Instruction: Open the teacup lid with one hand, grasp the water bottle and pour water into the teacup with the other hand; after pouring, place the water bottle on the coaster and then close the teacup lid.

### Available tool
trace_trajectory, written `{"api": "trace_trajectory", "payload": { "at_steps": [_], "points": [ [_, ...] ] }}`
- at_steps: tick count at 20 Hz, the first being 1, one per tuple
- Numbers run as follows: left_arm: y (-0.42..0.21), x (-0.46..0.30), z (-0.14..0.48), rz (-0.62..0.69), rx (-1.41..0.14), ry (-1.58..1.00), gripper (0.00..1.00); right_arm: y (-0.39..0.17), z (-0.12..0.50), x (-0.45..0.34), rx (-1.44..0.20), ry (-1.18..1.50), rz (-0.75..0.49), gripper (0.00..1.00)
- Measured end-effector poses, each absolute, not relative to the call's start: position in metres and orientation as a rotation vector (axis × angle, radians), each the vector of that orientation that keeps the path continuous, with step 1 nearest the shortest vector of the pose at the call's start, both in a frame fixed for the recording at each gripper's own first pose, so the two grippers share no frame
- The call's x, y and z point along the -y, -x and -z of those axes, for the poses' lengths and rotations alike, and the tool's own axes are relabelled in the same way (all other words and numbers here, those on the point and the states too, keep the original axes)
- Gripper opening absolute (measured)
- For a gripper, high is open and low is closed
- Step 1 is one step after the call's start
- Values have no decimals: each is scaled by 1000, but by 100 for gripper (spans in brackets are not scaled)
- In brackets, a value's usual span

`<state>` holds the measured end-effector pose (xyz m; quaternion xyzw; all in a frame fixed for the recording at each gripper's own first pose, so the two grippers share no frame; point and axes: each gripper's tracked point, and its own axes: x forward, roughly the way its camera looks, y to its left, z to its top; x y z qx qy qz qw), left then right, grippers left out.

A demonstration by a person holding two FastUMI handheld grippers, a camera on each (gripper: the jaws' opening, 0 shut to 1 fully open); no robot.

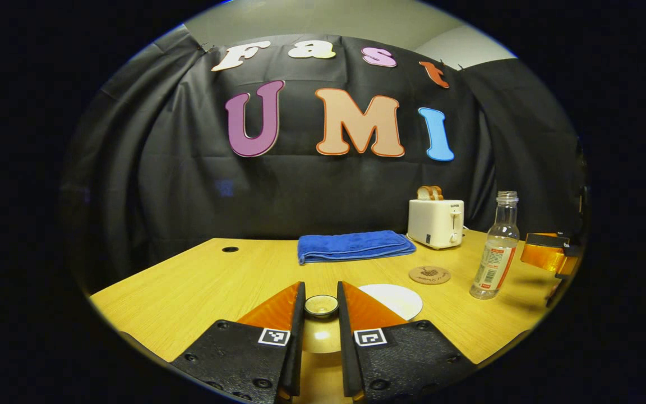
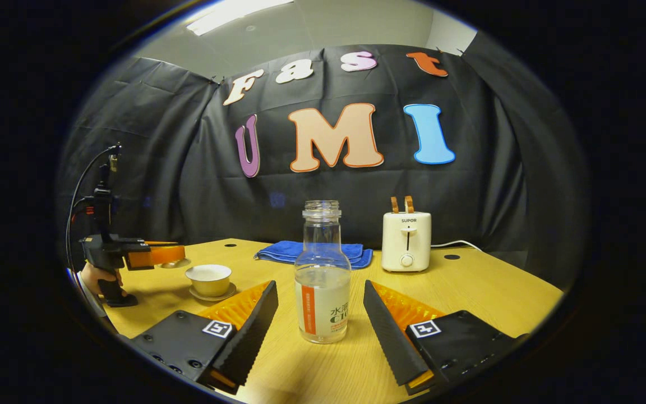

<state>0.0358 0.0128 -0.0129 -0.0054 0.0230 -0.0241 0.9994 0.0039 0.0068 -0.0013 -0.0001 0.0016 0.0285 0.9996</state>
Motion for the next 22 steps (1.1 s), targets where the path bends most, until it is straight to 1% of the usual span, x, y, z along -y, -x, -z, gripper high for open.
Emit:
{"api": "trace_trajectory", "payload": {
  "at_steps": [2, 3, 4, 5, 6, 8, 9, 10, 11, 12, 16, 18, 19, 20, 22],
  "points": [
    [-34, -21, 14, 33, -51, 9, 27, -8, 2, -6, -9, 0, -58, 99],
    [-35, -24, 14, 28, -55, 10, 27, -13, 3, -6, -12, 1, -56, 96],
    [-35, -28, 15, 21, -58, 9, 27, -20, 5, -7, -24, 1, -54, 99],
    [-35, -32, 14, 12, -59, 11, 27, -25, 8, -7, -40, 1, -52, 96],
    [-34, -35, 14, 7, -58, 11, 27, -29, 12, -8, -62, 3, -52, 98],
    [-34, -40, 14, 4, -54, 9, 27, -39, 18, -11, -106, 10, -53, 98],
    [-33, -41, 14, 4, -53, 11, 27, -42, 20, -12, -119, 12, -49, 96],
    [-32, -44, 13, 1, -53, 11, 27, -45, 22, -11, -132, 14, -42, 97],
    [-32, -48, 14, -3, -52, 8, 27, -48, 24, -11, -144, 13, -40, 95],
    [-31, -51, 12, -6, -46, 9, 26, -51, 26, -11, -155, 12, -35, 98],
    [-27, -61, 11, -25, -38, 8, 27, -59, 36, -10, -213, 21, -11, 98],
    [-26, -62, 10, -33, -33, 7, 27, -61, 38, -10, -235, 29, -7, 94],
    [-25, -61, 10, -34, -30, 6, 27, -63, 39, -10, -234, 35, -6, 83],
    [-25, -61, 9, -35, -28, 8, 26, -63, 39, -12, -239, 45, -2, 82],
    [-25, -61, 10, -36, -32, 6, 27, -65, 39, -14, -240, 66, 6, 82]
  ]
}}
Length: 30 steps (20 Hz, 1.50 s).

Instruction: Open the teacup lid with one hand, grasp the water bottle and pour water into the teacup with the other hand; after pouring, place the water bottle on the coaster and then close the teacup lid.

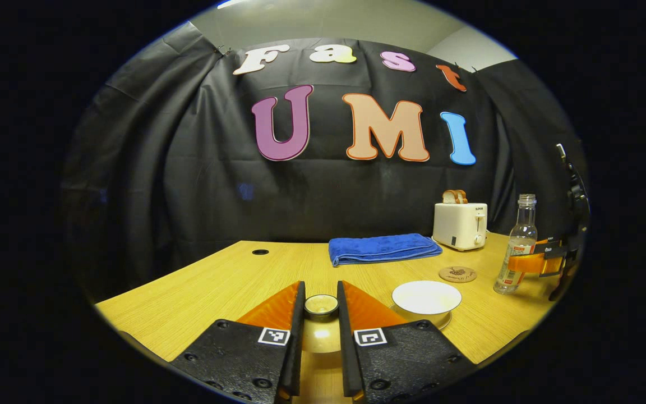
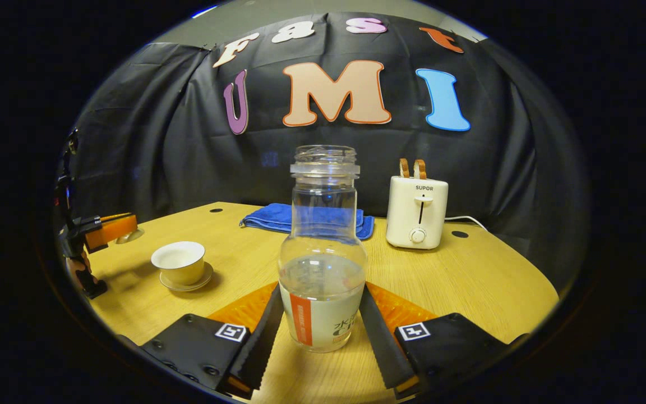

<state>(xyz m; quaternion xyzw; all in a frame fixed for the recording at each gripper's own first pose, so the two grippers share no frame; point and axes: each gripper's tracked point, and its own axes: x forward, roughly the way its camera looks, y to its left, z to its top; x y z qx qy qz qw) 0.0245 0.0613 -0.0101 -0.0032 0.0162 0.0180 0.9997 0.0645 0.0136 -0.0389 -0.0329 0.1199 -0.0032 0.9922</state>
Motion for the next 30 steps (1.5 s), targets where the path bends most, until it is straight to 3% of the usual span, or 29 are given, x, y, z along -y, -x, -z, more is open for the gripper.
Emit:
{"api": "trace_trajectory", "payload": {
  "at_steps": [10, 15, 23, 30],
  "points": [
    [-23, -68, 8, -43, -26, 4, 27, -68, 31, -32, -199, 326, 59, 82],
    [-22, -76, 7, -59, -22, 3, 27, -72, 29, -42, -172, 587, 93, 82],
    [-22, -79, 8, -70, -18, 3, 27, -83, 41, -82, -197, 942, 26, 83],
    [-22, -79, 8, -66, -17, 3, 27, -95, 36, -84, -198, 1118, 46, 82]
  ]
}}
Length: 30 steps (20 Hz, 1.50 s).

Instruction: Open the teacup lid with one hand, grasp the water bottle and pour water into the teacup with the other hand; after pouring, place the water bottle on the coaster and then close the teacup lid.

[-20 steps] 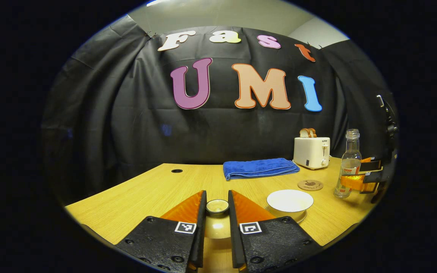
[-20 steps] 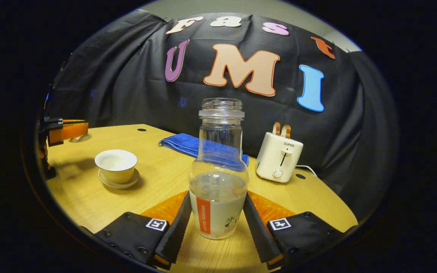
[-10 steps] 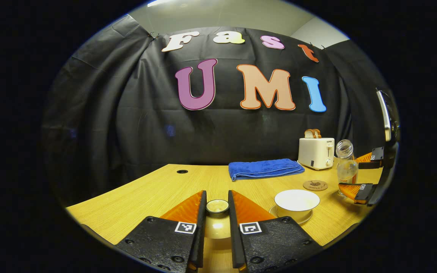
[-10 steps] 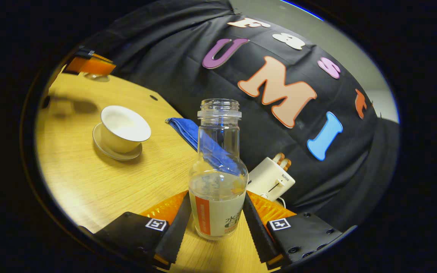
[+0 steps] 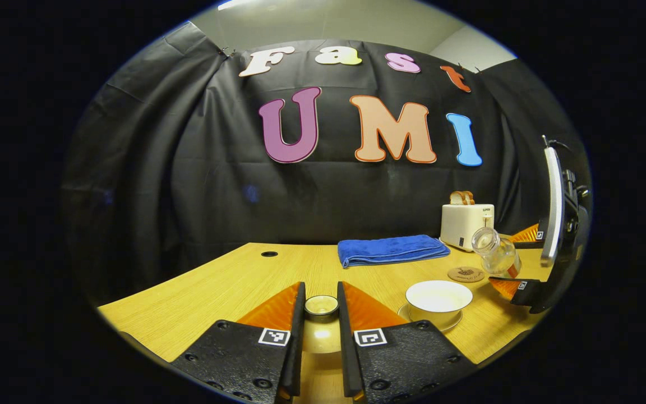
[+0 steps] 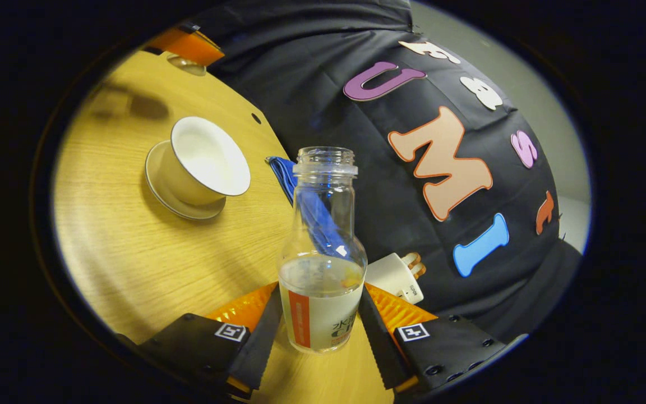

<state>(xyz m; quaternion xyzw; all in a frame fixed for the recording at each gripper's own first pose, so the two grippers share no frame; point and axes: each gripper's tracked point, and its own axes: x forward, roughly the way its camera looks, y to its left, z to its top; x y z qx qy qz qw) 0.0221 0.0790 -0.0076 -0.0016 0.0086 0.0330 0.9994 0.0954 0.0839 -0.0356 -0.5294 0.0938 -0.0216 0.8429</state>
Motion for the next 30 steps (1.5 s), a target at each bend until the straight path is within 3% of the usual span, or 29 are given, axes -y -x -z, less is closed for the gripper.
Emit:
{"api": "trace_trajectory", "payload": {
  "at_steps": [8, 30],
  "points": [
    [-22, -78, 8, -67, -17, 5, 27, -105, 35, -95, -180, 1386, 36, 80],
    [-22, -79, 9, -67, -18, 7, 27, -108, 1, -102, -55, 1811, 45, 82]
  ]
}}
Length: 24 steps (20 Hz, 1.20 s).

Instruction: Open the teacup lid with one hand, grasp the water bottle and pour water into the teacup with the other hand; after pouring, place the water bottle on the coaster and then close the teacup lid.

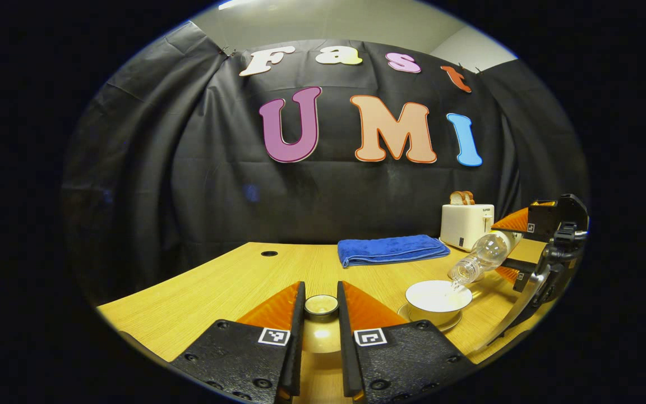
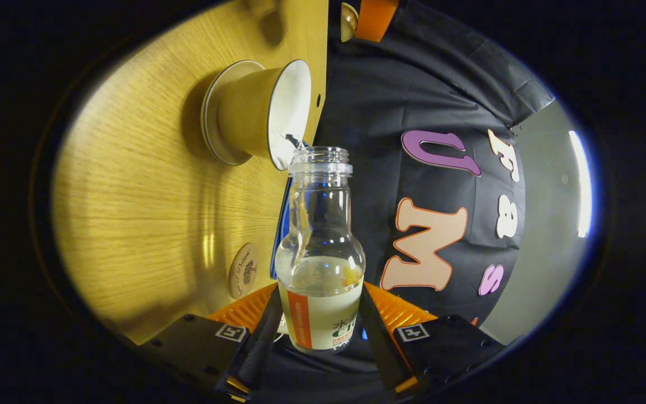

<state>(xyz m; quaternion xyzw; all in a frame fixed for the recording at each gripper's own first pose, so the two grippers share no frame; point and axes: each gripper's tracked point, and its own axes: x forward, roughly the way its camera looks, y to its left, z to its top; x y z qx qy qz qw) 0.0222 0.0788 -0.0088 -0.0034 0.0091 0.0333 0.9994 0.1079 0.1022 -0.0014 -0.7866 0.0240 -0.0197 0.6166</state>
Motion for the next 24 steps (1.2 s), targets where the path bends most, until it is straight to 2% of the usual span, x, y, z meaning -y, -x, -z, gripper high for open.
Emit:
{"api": "trace_trajectory", "payload": {
  "at_steps": [16, 24],
  "points": [
    [-21, -79, 8, -66, -17, 6, 27, -109, -48, -103, 62, 1909, 120, 80],
    [-21, -79, 9, -64, -18, 6, 27, -111, -47, -113, 119, 2021, 120, 82]
  ]
}}
